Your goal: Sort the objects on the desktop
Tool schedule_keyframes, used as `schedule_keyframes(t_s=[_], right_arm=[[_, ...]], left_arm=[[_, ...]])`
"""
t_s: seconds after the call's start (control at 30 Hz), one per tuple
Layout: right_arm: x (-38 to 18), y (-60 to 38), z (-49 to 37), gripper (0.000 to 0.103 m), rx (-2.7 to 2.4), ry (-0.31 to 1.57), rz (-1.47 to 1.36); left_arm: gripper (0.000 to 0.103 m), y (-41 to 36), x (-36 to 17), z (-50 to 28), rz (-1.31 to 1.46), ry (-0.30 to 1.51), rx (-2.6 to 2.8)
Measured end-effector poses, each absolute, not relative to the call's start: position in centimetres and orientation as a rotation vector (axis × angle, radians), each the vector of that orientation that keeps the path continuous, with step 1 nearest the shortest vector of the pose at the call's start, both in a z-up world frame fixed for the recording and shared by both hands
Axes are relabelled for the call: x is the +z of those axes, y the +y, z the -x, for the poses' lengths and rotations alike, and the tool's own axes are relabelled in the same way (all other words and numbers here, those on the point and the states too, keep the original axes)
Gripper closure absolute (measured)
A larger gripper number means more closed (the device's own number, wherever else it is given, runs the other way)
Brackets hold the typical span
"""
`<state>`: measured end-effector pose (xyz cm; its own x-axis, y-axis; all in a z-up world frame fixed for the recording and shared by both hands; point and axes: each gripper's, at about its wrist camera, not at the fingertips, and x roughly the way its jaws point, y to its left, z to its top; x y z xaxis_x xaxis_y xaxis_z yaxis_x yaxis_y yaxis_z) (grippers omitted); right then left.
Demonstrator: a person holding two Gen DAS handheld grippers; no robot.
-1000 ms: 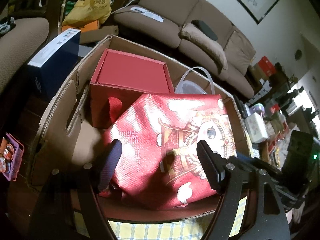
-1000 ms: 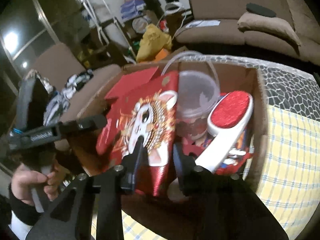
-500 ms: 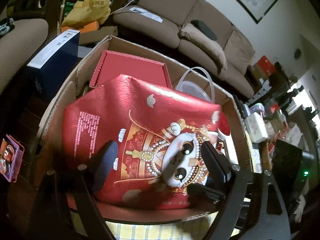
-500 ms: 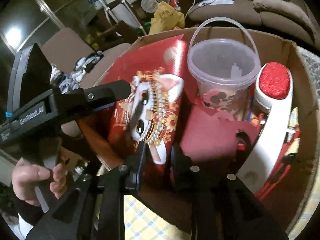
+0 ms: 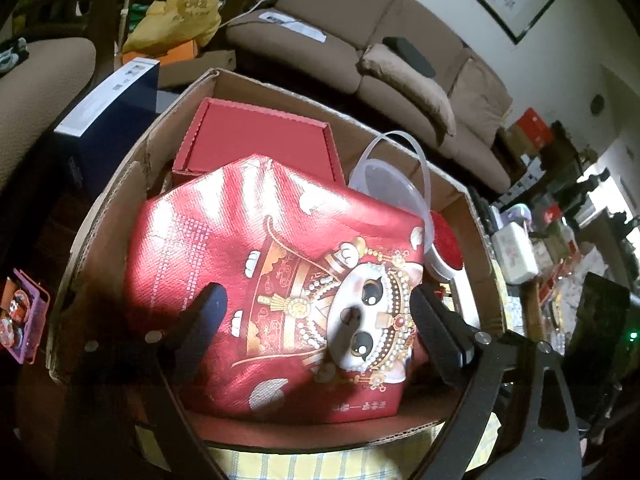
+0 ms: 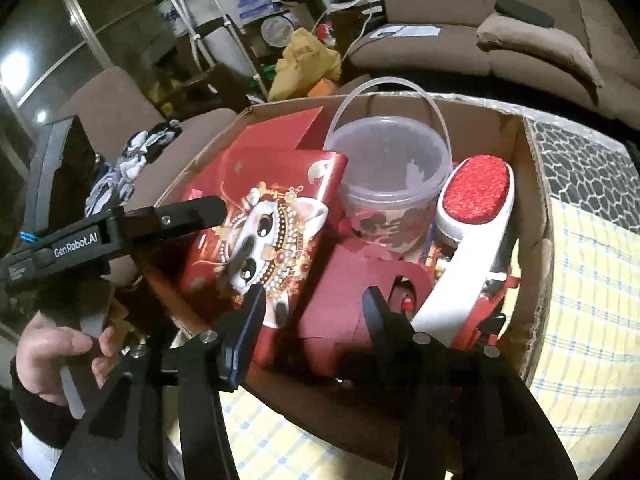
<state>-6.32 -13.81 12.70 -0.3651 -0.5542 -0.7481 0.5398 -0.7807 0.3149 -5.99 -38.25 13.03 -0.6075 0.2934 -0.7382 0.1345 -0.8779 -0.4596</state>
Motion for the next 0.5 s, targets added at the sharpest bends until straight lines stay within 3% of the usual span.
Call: schedule_keyframes(t_s=[0.4,0.5], right_arm=[[13.5,-13.0,5.7,0.026,-2.240,0.049,-1.165],[13.8,-12.1,5.7,0.024,-2.266,0.041,-1.157]], left_arm=[[0.011,-37.9,14.0,5.2,1.327,-0.692,2.664],[0.000,-37.4,14.4,4.7,1.310,-0.664,2.690]])
